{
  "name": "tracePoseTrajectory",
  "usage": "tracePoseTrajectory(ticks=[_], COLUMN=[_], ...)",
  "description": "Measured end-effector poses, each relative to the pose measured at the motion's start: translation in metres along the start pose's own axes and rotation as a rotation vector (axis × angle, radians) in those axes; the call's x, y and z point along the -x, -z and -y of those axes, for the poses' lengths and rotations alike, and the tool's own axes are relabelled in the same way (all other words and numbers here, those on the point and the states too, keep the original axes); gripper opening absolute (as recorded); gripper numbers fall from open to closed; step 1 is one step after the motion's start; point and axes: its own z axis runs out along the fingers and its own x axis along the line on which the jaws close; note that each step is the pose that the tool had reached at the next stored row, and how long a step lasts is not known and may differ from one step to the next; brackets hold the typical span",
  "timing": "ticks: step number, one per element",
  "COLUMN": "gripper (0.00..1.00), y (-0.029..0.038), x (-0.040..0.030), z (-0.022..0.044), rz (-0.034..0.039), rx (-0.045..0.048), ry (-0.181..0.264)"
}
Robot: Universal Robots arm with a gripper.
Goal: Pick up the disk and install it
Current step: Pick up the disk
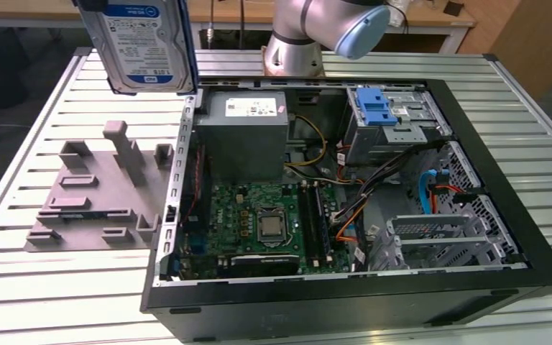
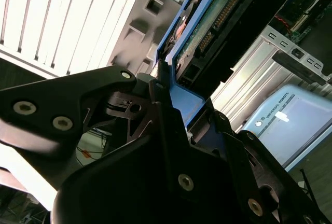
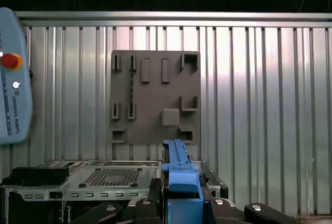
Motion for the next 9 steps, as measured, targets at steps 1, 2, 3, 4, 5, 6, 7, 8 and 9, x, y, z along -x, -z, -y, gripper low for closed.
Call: tracePoseTrajectory(ticks=[1,2,3,4,5,6,7,8,9], gripper=[0.36,0.36,0.36,0.36,0.36,0.36,0.36,0.36,0.36], y=[0.0,0.0,0.0,0.0,0.0,0.0001,0.0001,0.0001,0.0001], x=[0.0,0.0,0.0,0.0001,0.0001,0.0001,0.0001,0.0001,0.0001], z=[0.0006,0.0013,0.0019,0.0026,0.0032,0.0039,0.0045,0.0051,0.0058], rz=[0.0,0.0001,0.0001,0.0,0.0001,0.0,0.0,0.0,0.0], rx=[-0.0001,-0.0001,-0.0001,0.0,-0.0001,0.0,-0.0001,0.0,0.0], ry=[0.0,0.0,0.0,0.0,0.0,0.0,0.0,0.0,0.0])
